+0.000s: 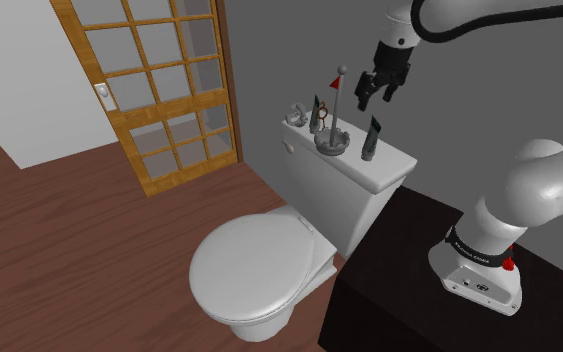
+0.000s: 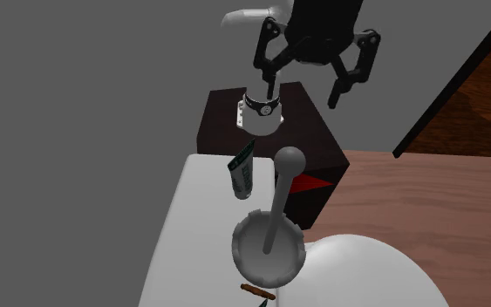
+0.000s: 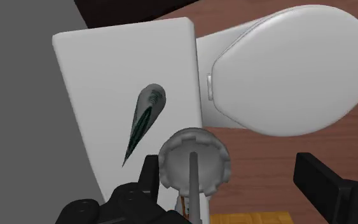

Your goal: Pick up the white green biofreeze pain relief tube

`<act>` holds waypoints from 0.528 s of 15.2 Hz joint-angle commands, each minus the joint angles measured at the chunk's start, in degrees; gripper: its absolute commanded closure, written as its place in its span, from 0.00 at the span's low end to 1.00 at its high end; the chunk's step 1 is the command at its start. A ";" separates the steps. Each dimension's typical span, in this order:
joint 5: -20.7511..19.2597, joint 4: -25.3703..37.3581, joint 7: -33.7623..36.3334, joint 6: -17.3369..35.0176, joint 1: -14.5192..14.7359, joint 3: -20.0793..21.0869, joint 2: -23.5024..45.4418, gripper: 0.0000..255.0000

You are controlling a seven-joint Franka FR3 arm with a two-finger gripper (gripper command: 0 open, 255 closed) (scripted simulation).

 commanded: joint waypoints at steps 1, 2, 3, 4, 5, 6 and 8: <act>-1.19 -2.77 4.95 4.80 -2.88 0.62 0.48 0.00; -1.82 -3.76 7.39 7.02 -4.36 0.97 1.08 0.00; -2.47 -4.70 9.86 9.21 -5.89 1.36 1.71 0.00; -3.16 -5.60 12.37 11.37 -7.44 1.75 2.38 0.00; -3.89 -6.46 14.93 13.51 -9.03 2.15 3.08 0.00; -4.66 -7.28 17.53 15.60 -10.66 2.58 3.81 0.00; -6.27 -8.80 22.84 19.71 -14.14 3.55 5.35 0.00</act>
